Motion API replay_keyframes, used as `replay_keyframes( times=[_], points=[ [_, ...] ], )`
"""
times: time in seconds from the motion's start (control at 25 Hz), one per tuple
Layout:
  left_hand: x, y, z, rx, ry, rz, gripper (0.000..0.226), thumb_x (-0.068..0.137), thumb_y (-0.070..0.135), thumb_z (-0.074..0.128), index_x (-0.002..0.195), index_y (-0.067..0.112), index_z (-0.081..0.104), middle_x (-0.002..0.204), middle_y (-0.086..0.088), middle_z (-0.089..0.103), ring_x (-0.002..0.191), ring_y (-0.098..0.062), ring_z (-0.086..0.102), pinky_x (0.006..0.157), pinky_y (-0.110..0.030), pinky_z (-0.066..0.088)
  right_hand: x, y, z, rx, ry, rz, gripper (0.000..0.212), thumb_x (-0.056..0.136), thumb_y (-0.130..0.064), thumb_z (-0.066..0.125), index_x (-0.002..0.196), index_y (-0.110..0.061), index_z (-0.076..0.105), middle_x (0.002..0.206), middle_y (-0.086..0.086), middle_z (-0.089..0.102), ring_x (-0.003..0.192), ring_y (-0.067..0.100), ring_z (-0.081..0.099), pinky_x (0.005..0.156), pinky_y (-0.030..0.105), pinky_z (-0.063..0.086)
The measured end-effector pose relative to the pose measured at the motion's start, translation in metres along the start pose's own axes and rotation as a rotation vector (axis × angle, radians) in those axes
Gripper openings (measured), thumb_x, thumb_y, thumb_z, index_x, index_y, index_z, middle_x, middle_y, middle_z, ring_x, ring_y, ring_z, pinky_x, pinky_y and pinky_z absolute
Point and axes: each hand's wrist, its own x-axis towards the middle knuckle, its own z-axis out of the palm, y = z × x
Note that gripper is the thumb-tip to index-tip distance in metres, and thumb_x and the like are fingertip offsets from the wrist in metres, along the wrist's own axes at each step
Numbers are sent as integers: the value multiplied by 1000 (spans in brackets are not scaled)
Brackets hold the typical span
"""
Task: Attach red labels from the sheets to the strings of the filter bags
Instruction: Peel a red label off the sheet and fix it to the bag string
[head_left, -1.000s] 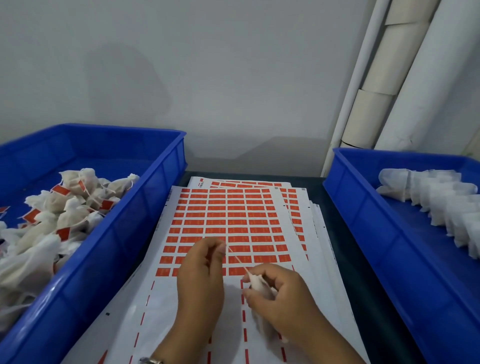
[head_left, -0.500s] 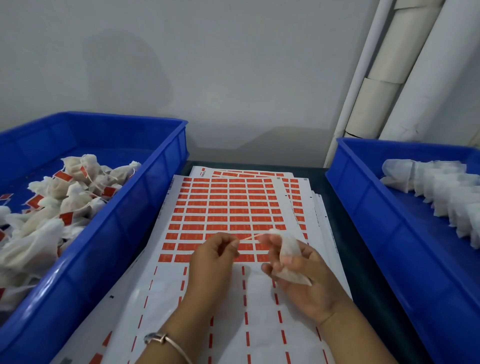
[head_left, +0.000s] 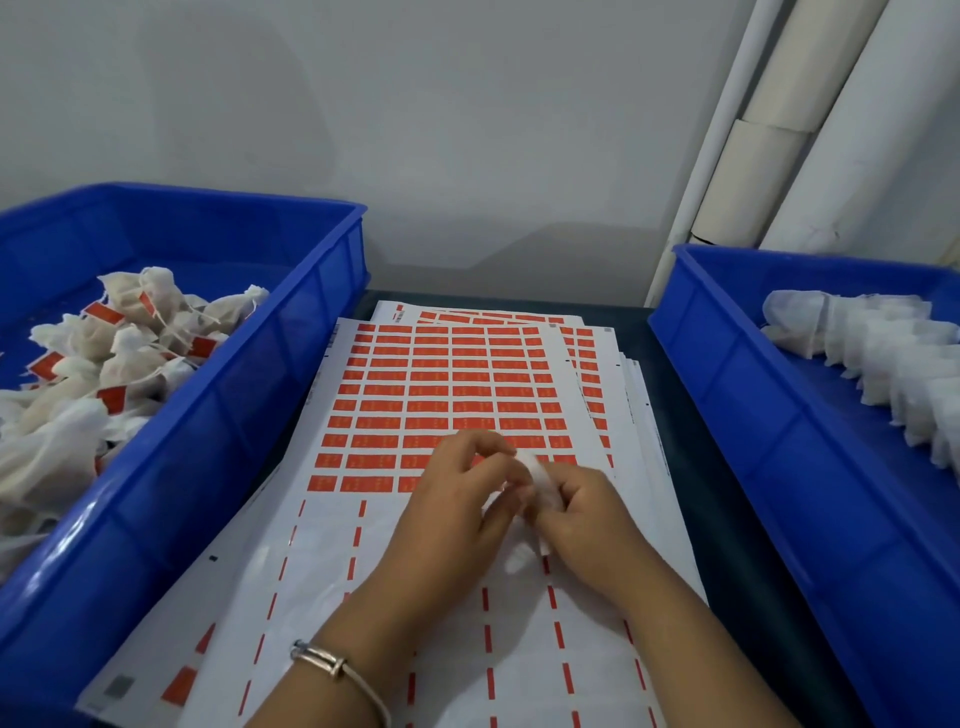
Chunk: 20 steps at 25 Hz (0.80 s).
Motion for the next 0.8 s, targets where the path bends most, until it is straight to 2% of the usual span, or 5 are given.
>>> replay_keyframes(
  times=[0.08, 0.2, 0.36, 0.52, 0.8],
  points=[
    [0, 2, 0, -58, -9, 11, 22, 90, 21, 57, 90, 43, 54, 103, 40, 39, 105, 18, 40, 84, 4, 31, -2, 2, 5, -78, -92, -10, 27, 96, -17, 52, 83, -40, 58, 82, -35, 62, 87, -19, 55, 61, -4, 39],
    [1, 2, 0, -120, -21, -73, 26, 90, 24, 57, 79, 46, 49, 86, 32, 52, 90, 10, 53, 74, 2, 38, -3, 3, 8, -75, -142, -16, 28, 97, -15, 49, 87, -40, 59, 88, -29, 62, 90, -13, 58, 65, -1, 42],
    [5, -2, -4, -172, 42, -162, 23, 87, 26, 61, 72, 40, 52, 74, 23, 57, 83, 10, 54, 66, 0, 41, -4, -2, 7, 35, -122, -91, 26, 94, -15, 56, 89, -39, 63, 91, -30, 66, 94, -9, 60, 70, 1, 43],
    [6, -1, -2, -303, 8, -262, 16, 90, 29, 55, 75, 32, 52, 74, 15, 60, 76, 3, 58, 61, -6, 47, -6, 1, 14, -9, -15, -99, 16, 89, -16, 63, 82, -30, 64, 86, -12, 70, 84, 8, 65, 65, 5, 46],
    [8, 1, 3, -373, 95, -388, 13, 93, 30, 51, 81, 28, 54, 74, 9, 61, 69, -7, 60, 55, -9, 47, -3, -1, 22, 56, 182, -93, 28, 81, -14, 72, 91, -33, 55, 85, -27, 64, 88, -9, 60, 59, 6, 48]
  ],
)
